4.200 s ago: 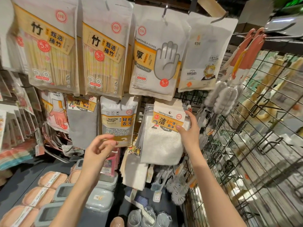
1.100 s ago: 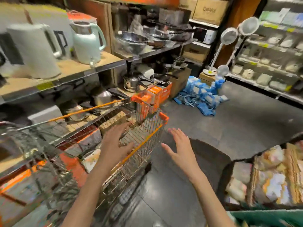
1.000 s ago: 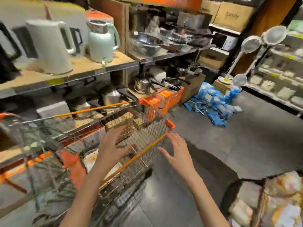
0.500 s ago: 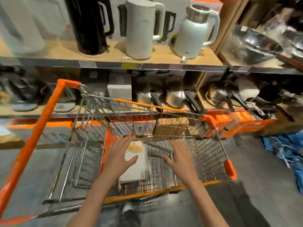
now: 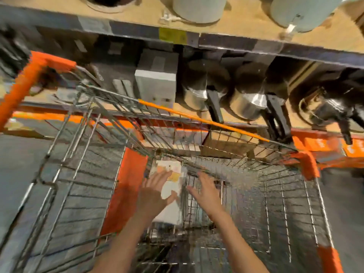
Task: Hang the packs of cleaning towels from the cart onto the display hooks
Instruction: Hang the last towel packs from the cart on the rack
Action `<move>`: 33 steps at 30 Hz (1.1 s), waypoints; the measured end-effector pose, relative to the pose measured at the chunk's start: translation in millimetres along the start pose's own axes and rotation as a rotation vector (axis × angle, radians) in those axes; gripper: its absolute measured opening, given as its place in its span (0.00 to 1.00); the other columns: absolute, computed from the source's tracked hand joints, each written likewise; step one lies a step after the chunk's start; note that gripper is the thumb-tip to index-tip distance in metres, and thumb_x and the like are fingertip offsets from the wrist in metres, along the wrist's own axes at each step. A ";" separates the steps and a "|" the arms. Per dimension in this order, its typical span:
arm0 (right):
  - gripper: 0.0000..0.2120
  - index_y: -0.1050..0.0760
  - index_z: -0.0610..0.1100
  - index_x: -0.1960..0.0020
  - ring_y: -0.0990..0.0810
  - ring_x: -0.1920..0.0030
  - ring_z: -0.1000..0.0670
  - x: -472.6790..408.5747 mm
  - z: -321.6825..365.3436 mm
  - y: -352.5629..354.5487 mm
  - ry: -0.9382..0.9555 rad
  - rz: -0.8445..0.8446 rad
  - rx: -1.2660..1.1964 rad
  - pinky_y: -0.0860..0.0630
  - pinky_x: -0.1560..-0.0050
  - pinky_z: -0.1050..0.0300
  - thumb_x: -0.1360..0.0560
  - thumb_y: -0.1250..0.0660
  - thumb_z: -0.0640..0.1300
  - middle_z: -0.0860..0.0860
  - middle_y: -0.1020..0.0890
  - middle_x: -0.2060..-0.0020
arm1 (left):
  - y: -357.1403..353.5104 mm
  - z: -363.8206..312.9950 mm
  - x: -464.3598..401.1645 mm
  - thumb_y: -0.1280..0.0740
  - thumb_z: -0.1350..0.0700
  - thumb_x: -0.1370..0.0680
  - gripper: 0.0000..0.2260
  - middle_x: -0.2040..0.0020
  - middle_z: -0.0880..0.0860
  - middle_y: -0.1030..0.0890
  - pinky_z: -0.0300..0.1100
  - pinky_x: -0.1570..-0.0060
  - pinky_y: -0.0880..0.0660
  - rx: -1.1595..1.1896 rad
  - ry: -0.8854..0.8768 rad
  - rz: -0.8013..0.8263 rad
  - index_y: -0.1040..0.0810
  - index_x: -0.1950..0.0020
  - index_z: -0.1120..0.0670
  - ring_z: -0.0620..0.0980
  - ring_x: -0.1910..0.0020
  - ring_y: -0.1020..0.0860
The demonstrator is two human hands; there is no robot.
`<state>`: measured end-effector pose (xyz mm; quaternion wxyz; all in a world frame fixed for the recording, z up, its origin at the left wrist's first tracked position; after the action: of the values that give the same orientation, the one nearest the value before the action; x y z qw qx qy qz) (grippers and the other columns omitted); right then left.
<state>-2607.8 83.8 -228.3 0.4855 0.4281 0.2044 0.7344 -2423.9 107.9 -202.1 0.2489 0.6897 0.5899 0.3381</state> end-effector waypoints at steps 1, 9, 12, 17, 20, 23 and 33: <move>0.35 0.46 0.48 0.24 0.44 0.25 0.49 -13.3 -6.9 -8.8 -0.007 0.027 -0.025 0.45 0.26 0.49 0.24 0.41 0.62 0.50 0.42 0.24 | -11.9 6.6 -7.0 0.30 0.46 0.28 0.30 0.27 0.52 0.32 0.51 0.27 0.41 -0.018 -0.007 0.008 0.31 0.28 0.53 0.52 0.26 0.36; 0.35 0.40 0.47 0.26 0.36 0.29 0.47 -109.5 -50.0 -75.5 -0.045 0.115 -0.220 0.39 0.31 0.53 0.28 0.31 0.55 0.49 0.35 0.28 | -97.2 86.6 -56.6 0.24 0.49 0.30 0.32 0.30 0.52 0.27 0.53 0.30 0.41 -0.035 0.084 -0.063 0.29 0.29 0.53 0.54 0.28 0.33; 0.37 0.39 0.47 0.27 0.33 0.31 0.48 -134.1 -66.8 -97.7 -0.132 0.097 -0.413 0.35 0.35 0.55 0.31 0.27 0.53 0.49 0.32 0.31 | -123.1 117.2 -66.0 0.20 0.53 0.35 0.33 0.34 0.58 0.24 0.47 0.33 0.38 0.045 0.162 -0.161 0.25 0.33 0.60 0.59 0.31 0.29; 0.39 0.40 0.45 0.27 0.33 0.36 0.52 -163.1 -86.9 -127.6 -0.217 0.091 -0.500 0.36 0.42 0.62 0.32 0.24 0.49 0.46 0.33 0.30 | -147.4 137.7 -71.4 0.28 0.41 0.35 0.35 0.34 0.59 0.24 0.54 0.36 0.35 -0.029 0.133 -0.254 0.24 0.33 0.58 0.49 0.33 0.33; 0.45 0.44 0.41 0.26 0.38 0.28 0.47 -172.6 -87.9 -142.5 -0.221 0.083 -0.436 0.38 0.36 0.62 0.34 0.23 0.49 0.45 0.36 0.28 | -158.7 145.3 -68.7 0.23 0.45 0.37 0.38 0.31 0.58 0.26 0.61 0.35 0.38 -0.041 0.129 -0.214 0.29 0.29 0.52 0.49 0.31 0.37; 0.49 0.47 0.42 0.24 0.39 0.27 0.47 -176.4 -84.4 -152.5 -0.254 0.059 -0.400 0.39 0.31 0.55 0.35 0.22 0.48 0.46 0.39 0.26 | -166.5 153.4 -66.8 0.22 0.49 0.34 0.40 0.24 0.53 0.36 0.61 0.28 0.52 -0.016 0.217 -0.093 0.35 0.25 0.50 0.52 0.24 0.42; 0.48 0.42 0.41 0.27 0.27 0.36 0.43 -182.9 -83.3 -155.4 -0.340 0.058 -0.478 0.28 0.37 0.44 0.39 0.19 0.43 0.43 0.27 0.35 | -169.6 154.0 -69.1 0.25 0.48 0.30 0.40 0.22 0.45 0.50 0.45 0.29 0.69 -0.016 0.247 -0.035 0.43 0.23 0.46 0.45 0.22 0.53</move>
<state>-2563.4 0.1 -464.1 0.5787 0.4242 -0.0710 0.6929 -2421.5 79.2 -439.6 0.1856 0.6304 0.6253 0.4210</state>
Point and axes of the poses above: each hand's wrist, its own x-axis away from the middle knuckle, its own y-axis out of the back of the hand, z = x × y, the point moved 5 cm from there along -x, towards the middle knuckle
